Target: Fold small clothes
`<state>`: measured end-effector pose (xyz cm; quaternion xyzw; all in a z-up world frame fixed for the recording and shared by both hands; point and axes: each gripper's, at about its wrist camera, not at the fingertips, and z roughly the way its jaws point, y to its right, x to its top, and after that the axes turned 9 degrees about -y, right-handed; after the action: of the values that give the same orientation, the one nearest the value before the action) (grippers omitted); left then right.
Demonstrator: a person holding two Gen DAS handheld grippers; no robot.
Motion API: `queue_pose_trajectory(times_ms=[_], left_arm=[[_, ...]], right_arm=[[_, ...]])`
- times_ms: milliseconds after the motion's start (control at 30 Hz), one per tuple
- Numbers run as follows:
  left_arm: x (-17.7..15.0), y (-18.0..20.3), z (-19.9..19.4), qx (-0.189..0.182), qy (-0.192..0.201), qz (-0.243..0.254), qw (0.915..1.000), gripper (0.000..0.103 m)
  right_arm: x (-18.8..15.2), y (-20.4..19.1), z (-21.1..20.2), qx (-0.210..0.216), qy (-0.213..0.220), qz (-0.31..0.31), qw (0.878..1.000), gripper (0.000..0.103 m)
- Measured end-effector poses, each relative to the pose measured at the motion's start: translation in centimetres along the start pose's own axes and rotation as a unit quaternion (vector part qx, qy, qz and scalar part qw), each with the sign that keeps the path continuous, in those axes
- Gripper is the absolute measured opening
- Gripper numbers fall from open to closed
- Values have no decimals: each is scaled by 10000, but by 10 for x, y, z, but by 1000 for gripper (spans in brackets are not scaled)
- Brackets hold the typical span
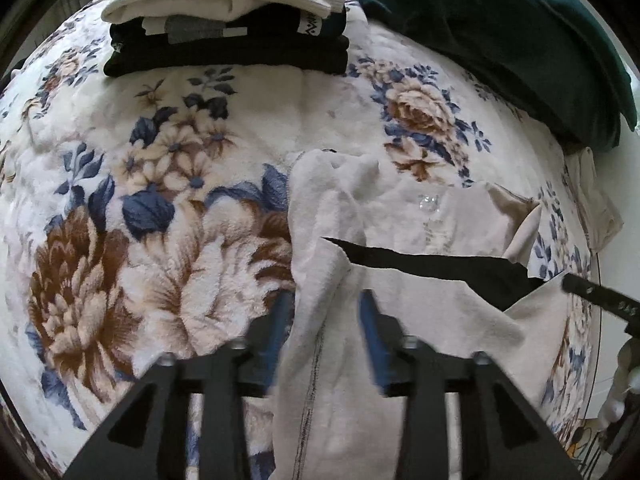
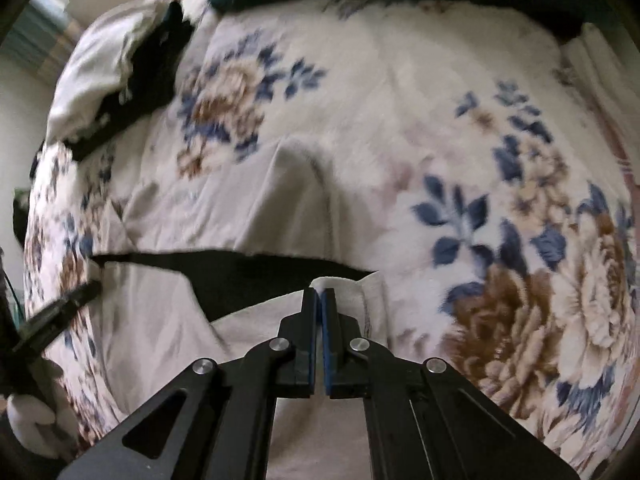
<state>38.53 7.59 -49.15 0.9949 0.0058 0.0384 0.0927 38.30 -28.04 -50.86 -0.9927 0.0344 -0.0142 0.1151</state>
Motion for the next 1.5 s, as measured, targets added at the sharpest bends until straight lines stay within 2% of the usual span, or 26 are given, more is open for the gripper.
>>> queue_pose_trajectory(times_ms=[33,167,300,367,467,500,533,567,600,633,767,867,900,933,967,1067,1167,1200,1233,1300,1400,1500], left_arm=[[0,0,0,-68,20,-11,10000,51],[6,0,4,-264,27,-98,9996,52],[12,4,17,-160,-71,-34,9998,52],[15,5,31,-19,-239,46,9997,52],[15,5,40,206,-258,86,9994,50],[14,5,38,224,-152,106,9996,37],[14,5,37,216,-71,135,9997,14],[12,5,35,216,-31,160,9996,13],[11,4,32,199,26,156,9997,13],[9,3,29,165,86,150,9997,11],[2,0,13,-3,281,72,9996,11],[0,-1,0,-101,358,-34,9993,10],[-1,-2,-4,-137,372,-61,9992,10],[-3,-3,-9,-188,401,-101,9990,10],[-3,-4,-12,-205,406,-112,9989,10],[-2,-8,-9,-337,228,-217,9989,12],[1,-23,4,-503,-123,-583,9970,24],[1,-28,4,-531,-135,-721,9959,32],[-1,-32,0,-502,-99,-842,9951,35],[-5,-33,-8,-519,30,-887,9947,36],[-8,-17,-17,-101,173,-538,9983,36],[-5,-3,-8,236,164,-232,9993,35]], right_arm=[[-1,4,-7,17,127,88,9999,2],[-1,20,-25,117,509,414,9978,2],[3,32,-21,77,568,723,9957,2],[7,34,-9,150,372,745,9964,2],[9,44,9,544,-83,935,9941,5],[8,49,12,657,-189,1035,9923,7],[6,55,12,771,-157,1144,9903,17],[4,63,11,885,-131,1245,9882,26],[1,70,11,974,-131,1365,9858,40],[-1,76,12,1042,-150,1457,9837,44],[-9,100,34,1593,-611,1740,9698,44],[-17,100,53,1950,-928,1727,9610,43],[-20,97,55,2068,-890,1676,9598,37],[-22,93,54,2054,-787,1577,9627,14],[-23,88,53,1985,-731,1446,9666,4],[-26,77,37,1619,-369,1268,9779,4],[-26,81,22,1382,-86,1323,9815,4],[-25,82,18,1312,-37,1315,9826,4],[-24,81,15,1280,4,1266,9837,4],[-20,78,14,1318,-47,1210,9838,4],[-15,69,15,1215,-106,1066,9868,4],[-12,68,16,1203,-128,1007,9875,4]])
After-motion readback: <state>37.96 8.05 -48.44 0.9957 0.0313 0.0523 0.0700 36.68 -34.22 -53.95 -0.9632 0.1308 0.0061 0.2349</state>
